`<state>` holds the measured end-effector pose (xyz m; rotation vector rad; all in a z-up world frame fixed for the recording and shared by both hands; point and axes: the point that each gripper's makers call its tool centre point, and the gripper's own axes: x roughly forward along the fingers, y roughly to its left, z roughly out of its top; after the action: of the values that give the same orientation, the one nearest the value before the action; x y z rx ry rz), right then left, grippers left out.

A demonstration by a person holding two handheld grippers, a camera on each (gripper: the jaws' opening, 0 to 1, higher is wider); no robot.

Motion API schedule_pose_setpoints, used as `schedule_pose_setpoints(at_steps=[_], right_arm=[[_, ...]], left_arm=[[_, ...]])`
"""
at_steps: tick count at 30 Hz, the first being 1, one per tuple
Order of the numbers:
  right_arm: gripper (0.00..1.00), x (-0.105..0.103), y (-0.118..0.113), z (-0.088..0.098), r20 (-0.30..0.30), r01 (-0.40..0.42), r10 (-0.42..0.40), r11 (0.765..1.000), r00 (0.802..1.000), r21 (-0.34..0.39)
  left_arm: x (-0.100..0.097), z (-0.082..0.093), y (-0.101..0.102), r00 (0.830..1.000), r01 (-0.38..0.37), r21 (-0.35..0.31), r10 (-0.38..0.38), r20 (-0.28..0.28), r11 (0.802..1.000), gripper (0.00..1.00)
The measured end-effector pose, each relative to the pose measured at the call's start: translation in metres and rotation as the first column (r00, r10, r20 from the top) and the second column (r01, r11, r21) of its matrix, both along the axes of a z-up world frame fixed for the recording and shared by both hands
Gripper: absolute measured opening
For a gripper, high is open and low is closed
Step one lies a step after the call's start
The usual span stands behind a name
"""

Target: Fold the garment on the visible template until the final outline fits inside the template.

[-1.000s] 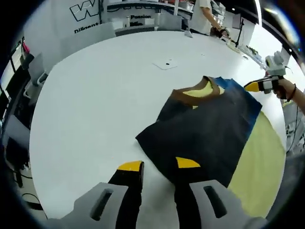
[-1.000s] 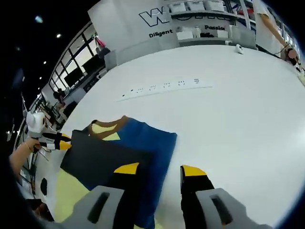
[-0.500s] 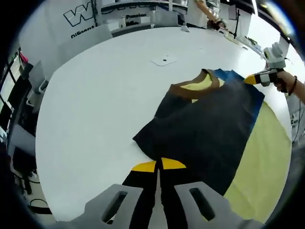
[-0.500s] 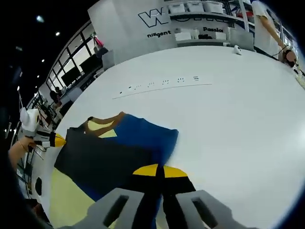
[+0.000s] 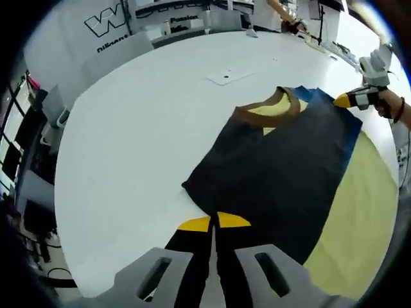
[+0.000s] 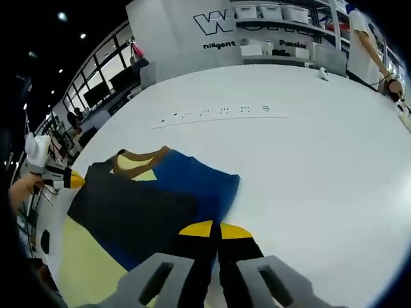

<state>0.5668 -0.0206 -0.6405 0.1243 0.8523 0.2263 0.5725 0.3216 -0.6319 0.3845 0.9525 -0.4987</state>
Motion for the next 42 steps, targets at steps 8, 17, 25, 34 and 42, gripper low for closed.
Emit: schedule_pose_setpoints(at_steps=[8,17,25,34,42], right_arm=[[0.0,0.002,0.002,0.001,0.013,-0.012,0.012,1.0,1.0,-0.016],[0.25,0.002,-0.005,0.022,0.091,0.008,-0.006,1.0,0.996,-0.024],[0.44,-0.026,0.007,0.027,0.084,-0.013,0.01,0.999,0.996,0.038],[0.68,-0.048,0.018,0.041,0.102,-0.068,0.061,0.995,0.993,0.074],[0.85,-0.07,0.025,0.048,0.089,-0.102,0.094,0.99,0.992,0.1]], left_arm=[[-0.007,0.003,0.002,0.999,0.005,0.027,-0.007,0.043,1.0,0.02],[0.005,0.024,0.008,0.993,-0.026,-0.048,0.031,0.114,0.998,0.29],[-0.013,0.033,0.002,0.988,-0.081,-0.171,0.102,0.115,0.982,0.64],[-0.034,0.039,0.0,0.982,-0.135,-0.256,0.163,0.093,0.957,0.87],[-0.062,0.045,-0.001,0.981,-0.131,-0.268,0.164,0.105,0.955,0.91]])
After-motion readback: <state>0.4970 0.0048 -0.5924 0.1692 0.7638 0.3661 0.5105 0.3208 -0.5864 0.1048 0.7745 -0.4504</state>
